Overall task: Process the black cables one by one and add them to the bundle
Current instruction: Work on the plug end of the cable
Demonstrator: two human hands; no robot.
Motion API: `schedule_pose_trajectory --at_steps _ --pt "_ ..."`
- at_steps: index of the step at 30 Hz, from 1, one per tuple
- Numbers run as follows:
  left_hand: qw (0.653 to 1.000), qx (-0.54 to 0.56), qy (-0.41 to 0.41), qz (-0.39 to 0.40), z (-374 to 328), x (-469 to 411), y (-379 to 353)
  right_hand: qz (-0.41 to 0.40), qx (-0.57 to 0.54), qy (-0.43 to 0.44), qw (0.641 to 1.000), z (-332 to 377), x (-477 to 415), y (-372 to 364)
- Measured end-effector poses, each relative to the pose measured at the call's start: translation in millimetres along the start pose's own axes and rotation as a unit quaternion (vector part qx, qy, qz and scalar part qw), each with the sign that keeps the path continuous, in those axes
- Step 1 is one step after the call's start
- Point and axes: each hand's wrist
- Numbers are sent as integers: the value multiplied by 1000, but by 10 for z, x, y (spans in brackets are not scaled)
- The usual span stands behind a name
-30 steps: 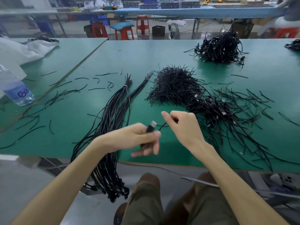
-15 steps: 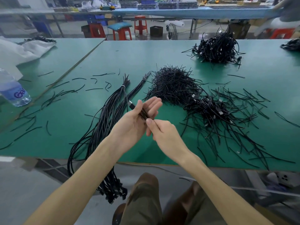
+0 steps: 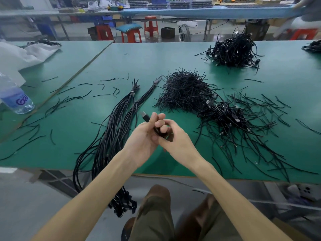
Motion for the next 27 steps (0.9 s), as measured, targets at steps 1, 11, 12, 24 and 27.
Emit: schedule_pose_trajectory --at_steps 1,11,12,24,27 --pt "1000 -28 -1 11 14 5 0 -3 -9 -6 1000 -27 -2 3" --pt "978 -163 30 130 20 11 124 18 -90 -25 995 -96 56 167" --pt "973 -177 40 144 16 4 127 30 -102 -24 994 -82 51 190" --pt "948 -259 25 180 -155 25 178 -3 -49 52 997 -3 61 206" --pt "943 -287 6 171 -168 53 183 -24 -50 57 997 5 72 151"
Point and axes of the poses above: each hand's wrist, its own x-axis away from the middle knuckle, its own y-axis out of the back of the hand, z = x × y, and after that the axes turned 9 degrees about y, right-handed
